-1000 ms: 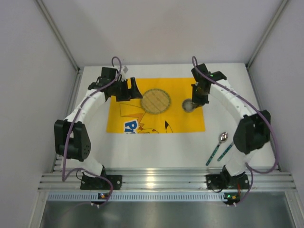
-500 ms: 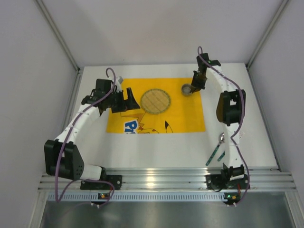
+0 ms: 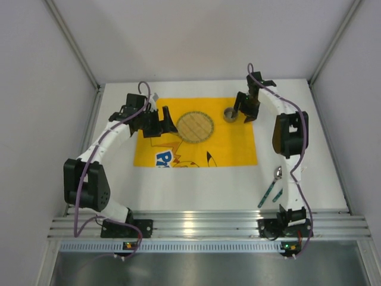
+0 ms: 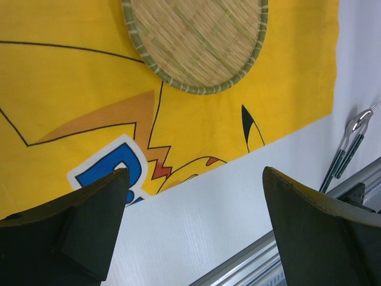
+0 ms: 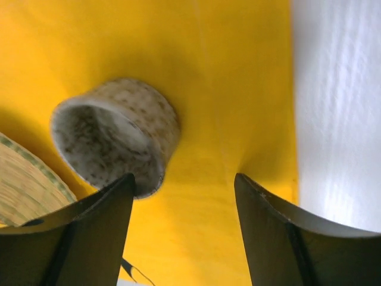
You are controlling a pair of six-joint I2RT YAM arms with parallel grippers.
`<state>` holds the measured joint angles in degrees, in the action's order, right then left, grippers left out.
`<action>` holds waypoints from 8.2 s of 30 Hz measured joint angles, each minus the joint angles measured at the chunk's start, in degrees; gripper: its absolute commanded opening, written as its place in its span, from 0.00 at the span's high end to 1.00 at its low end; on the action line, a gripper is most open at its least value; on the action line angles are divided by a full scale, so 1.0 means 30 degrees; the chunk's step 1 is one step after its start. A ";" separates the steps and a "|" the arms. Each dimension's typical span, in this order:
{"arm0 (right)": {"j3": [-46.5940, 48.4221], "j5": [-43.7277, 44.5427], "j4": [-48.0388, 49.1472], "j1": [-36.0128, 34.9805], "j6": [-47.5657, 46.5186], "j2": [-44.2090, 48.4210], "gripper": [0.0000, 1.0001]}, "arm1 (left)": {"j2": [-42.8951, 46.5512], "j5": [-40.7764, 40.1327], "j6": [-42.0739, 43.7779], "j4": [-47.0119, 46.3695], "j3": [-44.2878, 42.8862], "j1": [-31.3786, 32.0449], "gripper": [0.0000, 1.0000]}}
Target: Set the dinner table for one person
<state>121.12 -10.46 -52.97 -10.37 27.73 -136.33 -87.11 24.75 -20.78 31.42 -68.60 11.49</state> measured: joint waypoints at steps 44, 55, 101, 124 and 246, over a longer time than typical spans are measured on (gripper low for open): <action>-2.6855 0.4408 0.0670 0.0889 0.6266 1.9802 0.58 | 0.4532 0.1494 0.0401 0.1020 0.2878 0.1341 0.02; -2.6950 0.4262 0.0787 0.0889 0.5850 1.9853 1.00 | 0.4532 0.1297 0.0408 0.1326 0.2943 0.1341 0.02; -2.5835 0.4903 0.1260 0.0714 0.3126 1.8950 1.00 | 0.4524 0.0765 0.0510 0.2120 0.2943 0.1341 0.02; -0.7657 0.3439 -0.0357 -0.6710 -0.1399 0.5705 1.00 | 0.6965 -0.0925 -0.0124 0.2725 0.3796 0.1341 0.02; -1.5220 -0.6885 0.0801 -0.2025 0.7206 1.5832 1.00 | -0.8743 -1.9751 0.7315 0.6215 -1.2284 1.8411 1.00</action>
<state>75.46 -31.11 -50.57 -16.45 49.34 -88.84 -113.34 -34.50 1.17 50.06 -105.45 66.72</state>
